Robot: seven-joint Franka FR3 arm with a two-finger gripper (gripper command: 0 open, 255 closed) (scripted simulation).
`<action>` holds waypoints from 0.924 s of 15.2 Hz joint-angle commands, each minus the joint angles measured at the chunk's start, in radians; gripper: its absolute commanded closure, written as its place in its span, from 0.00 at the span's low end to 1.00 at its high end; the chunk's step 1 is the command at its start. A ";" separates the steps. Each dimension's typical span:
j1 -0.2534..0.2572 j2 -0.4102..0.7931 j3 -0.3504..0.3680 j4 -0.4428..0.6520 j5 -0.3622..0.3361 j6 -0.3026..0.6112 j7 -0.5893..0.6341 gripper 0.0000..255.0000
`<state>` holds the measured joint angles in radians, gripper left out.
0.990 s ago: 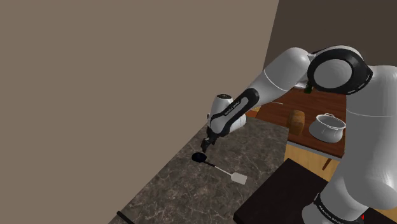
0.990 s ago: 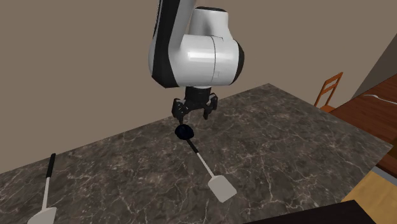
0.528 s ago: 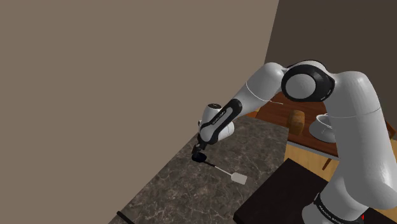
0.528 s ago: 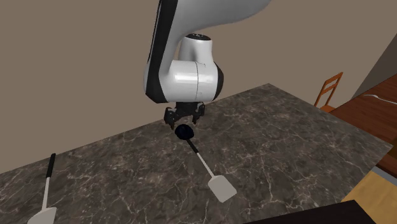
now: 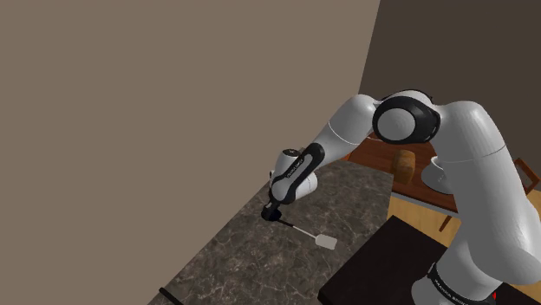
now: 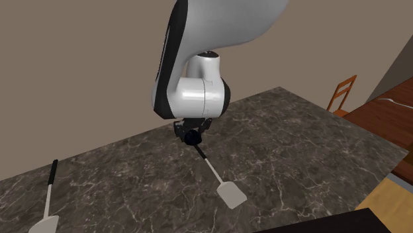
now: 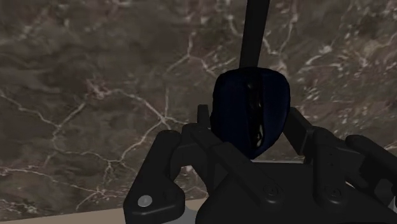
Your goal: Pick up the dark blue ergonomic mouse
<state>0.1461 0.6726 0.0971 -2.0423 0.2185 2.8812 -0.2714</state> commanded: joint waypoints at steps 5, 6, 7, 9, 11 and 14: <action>-0.001 0.002 0.000 0.001 0.000 0.001 -0.001 1.00; 0.000 0.002 0.000 0.001 0.000 0.001 -0.001 1.00; -0.001 0.002 0.000 0.001 0.000 0.001 -0.001 1.00; 0.000 0.003 0.000 0.002 0.000 0.001 0.000 1.00; 0.002 -0.024 -0.002 -0.008 -0.001 -0.015 0.004 1.00; 0.005 -0.062 -0.006 -0.021 -0.003 -0.041 0.010 1.00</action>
<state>0.1488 0.6225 0.0931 -2.0624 0.2168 2.8516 -0.2647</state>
